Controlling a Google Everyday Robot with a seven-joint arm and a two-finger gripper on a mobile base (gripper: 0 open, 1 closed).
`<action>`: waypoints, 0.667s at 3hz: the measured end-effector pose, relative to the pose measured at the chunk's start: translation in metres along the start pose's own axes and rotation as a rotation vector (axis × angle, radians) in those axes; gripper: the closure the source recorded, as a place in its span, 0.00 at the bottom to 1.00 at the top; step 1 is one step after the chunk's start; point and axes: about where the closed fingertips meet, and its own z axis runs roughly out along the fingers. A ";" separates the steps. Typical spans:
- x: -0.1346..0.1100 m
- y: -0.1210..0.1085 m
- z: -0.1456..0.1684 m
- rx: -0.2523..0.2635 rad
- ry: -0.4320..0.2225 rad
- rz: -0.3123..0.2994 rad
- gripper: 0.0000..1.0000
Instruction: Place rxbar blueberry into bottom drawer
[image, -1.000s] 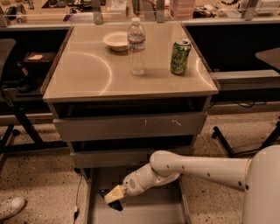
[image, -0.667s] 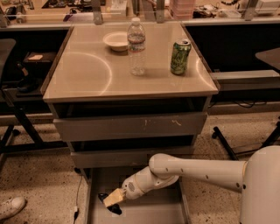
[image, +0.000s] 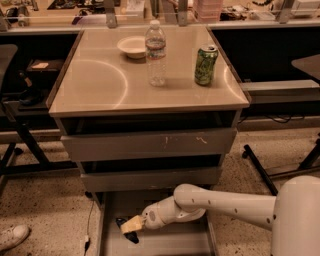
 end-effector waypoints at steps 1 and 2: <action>0.002 -0.045 0.013 0.050 -0.078 0.066 1.00; 0.008 -0.086 0.021 0.095 -0.148 0.147 1.00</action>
Offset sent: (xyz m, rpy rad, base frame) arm 0.0379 -0.0354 -0.1265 -0.0782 0.0752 -0.3484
